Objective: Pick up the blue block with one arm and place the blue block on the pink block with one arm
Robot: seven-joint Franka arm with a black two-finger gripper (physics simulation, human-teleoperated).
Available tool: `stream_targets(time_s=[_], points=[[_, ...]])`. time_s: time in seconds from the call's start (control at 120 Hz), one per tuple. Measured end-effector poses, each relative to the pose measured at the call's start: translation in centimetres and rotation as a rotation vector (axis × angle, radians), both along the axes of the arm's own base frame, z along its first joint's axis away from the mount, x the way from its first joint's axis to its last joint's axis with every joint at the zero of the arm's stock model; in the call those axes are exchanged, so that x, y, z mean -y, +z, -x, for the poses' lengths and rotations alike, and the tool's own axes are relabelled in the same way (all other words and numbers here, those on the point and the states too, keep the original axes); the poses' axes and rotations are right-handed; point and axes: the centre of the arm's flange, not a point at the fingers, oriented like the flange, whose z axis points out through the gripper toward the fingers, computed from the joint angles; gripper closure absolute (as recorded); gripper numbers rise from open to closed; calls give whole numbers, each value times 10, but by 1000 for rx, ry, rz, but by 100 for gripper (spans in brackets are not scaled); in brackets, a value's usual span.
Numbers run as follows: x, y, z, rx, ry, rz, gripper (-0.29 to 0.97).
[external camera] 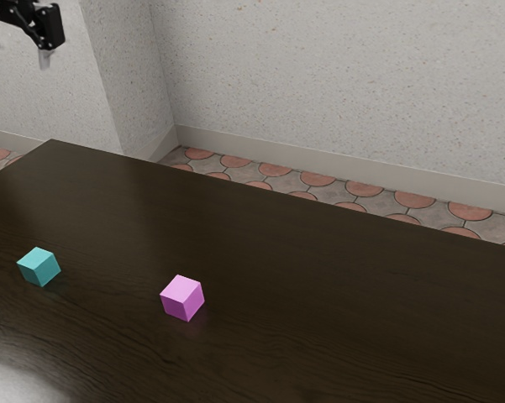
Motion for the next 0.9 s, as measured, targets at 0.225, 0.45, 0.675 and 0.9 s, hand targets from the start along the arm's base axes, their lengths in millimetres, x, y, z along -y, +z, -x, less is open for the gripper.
stream_targets(time_s=[0.225,0.45,0.675,0.9], points=[[-13,11,4,52,21,33,0],[-26,2,-3,55,53,33,0],[-21,-99,-33,-109,22,56,0],[-12,-204,-56,-166,-56,70,0]])
